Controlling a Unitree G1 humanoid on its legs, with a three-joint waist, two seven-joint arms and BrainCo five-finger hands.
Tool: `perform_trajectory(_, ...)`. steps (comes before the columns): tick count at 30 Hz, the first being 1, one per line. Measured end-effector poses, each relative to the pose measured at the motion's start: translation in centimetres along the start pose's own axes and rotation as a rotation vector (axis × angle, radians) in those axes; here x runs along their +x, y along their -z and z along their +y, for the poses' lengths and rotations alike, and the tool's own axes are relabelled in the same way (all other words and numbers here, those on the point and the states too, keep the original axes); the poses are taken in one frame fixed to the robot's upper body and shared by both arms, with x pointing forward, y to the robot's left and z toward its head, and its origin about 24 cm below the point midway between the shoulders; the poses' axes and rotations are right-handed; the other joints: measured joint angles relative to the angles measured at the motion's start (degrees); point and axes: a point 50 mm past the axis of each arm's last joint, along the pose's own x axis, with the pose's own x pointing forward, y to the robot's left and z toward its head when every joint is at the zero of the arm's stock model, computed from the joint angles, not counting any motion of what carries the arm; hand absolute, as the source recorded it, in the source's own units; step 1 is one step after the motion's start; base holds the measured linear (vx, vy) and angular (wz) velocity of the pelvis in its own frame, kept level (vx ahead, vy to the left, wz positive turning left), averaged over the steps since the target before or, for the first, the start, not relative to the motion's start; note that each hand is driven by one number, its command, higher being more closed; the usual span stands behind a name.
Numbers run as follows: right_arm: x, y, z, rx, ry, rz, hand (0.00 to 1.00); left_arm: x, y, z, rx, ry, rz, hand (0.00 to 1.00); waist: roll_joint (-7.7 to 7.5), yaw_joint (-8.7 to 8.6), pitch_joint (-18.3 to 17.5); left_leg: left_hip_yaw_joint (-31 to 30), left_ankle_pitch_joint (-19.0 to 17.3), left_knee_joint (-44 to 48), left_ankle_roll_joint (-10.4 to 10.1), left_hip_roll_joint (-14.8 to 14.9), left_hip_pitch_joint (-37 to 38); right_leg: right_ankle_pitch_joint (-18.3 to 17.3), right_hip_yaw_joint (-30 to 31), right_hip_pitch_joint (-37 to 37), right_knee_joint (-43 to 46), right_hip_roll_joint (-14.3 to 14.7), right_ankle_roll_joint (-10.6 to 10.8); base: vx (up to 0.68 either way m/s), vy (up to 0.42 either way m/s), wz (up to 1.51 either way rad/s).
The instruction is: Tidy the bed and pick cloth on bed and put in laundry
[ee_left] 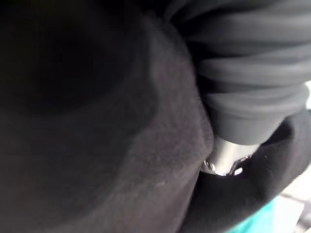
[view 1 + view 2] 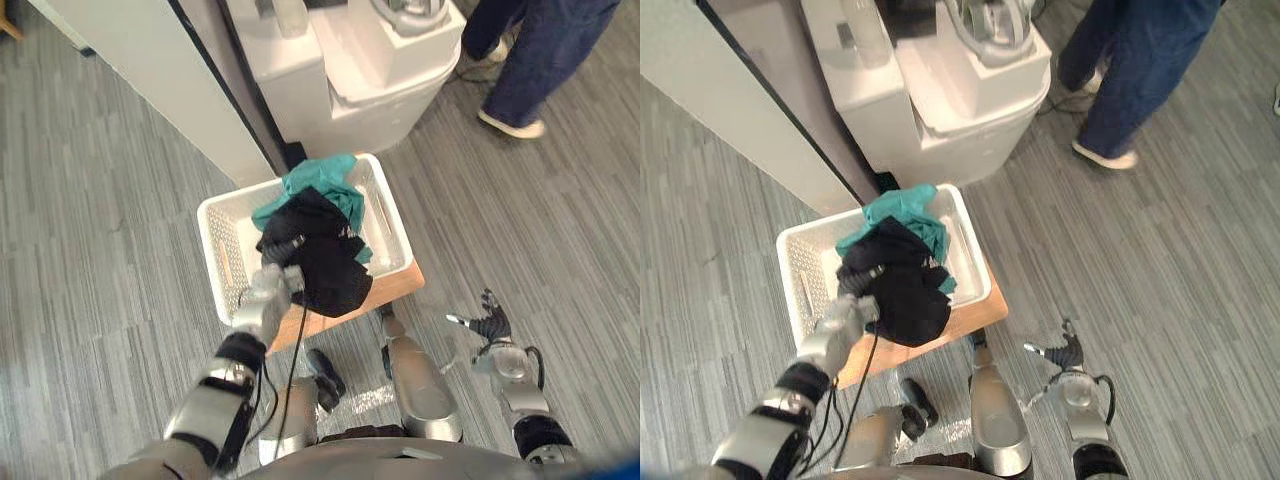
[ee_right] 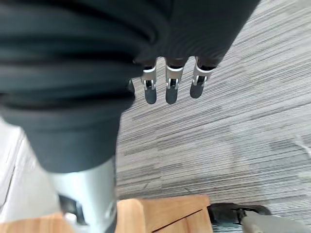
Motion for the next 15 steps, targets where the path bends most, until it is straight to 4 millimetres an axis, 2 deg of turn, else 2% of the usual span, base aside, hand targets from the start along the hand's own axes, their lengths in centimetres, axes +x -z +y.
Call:
perform_trajectory(3, 0.2, -0.5, 0.4, 0.019, -0.019, -0.013, 0.00, 0.6, -2.1, 1.2, -0.021, -0.009, -0.057, 0.00, 0.05, 0.09, 0.2, 0.0, 0.0, -0.1, 0.0, 0.0, -0.2, 0.0, 0.0, -0.4, 0.0, -0.1, 0.0, 0.00, 0.000, 0.00)
perform_trajectory(8, 0.1, -1.0, 0.5, 0.026, -0.051, -0.044, 0.00, 0.1, -2.4, 3.6, -0.101, 0.002, -0.118, 0.00, 0.31, 0.46, 0.3, -0.3, 0.1, -0.3, 0.1, 0.0, 0.5, 0.0, -0.5, 0.7, -0.2, -0.2, 0.0, 0.01, 0.001, 0.07)
perform_trajectory(11, -0.6, 0.5, 0.3, 0.003, -0.079, -0.012, 0.00, -1.3, -1.1, 5.5, -0.118, 0.032, -0.147, 0.00, 1.08, 1.81, 0.2, -1.4, 0.3, -1.2, -0.2, 0.3, 3.7, -0.6, -2.1, 4.2, -0.8, 0.0, -0.7, 0.01, -0.006, 0.21)
perform_trajectory(13, -1.0, 1.9, -0.2, -0.016, -0.077, 0.030, 0.00, -2.7, 0.6, 7.8, -0.099, 0.017, -0.134, 0.00, 2.19, 3.33, -0.9, -2.0, -0.3, -1.2, -0.8, 1.0, 5.0, -1.5, -2.7, 6.4, -0.8, 0.4, -1.2, 0.00, -0.022, 0.18)
perform_trajectory(14, -1.1, 2.2, -0.5, -0.024, -0.074, 0.040, 0.00, -3.1, 1.1, 8.4, -0.095, 0.016, -0.126, 0.00, 2.60, 3.52, -1.2, -2.2, -0.6, -1.0, -0.9, 1.2, 5.2, -1.7, -2.9, 6.8, -0.9, 0.5, -1.2, 0.01, -0.017, 0.15)
perform_trajectory(15, -1.1, 2.6, -1.2, -0.037, -0.064, 0.053, 0.00, -3.8, 2.1, 9.4, -0.086, 0.015, -0.106, 0.00, 3.67, 3.75, -2.0, -2.9, -0.8, -1.0, -1.0, 1.2, 5.7, -1.9, -3.3, 7.6, -1.1, 0.5, -1.1, 0.03, -0.011, 0.23)
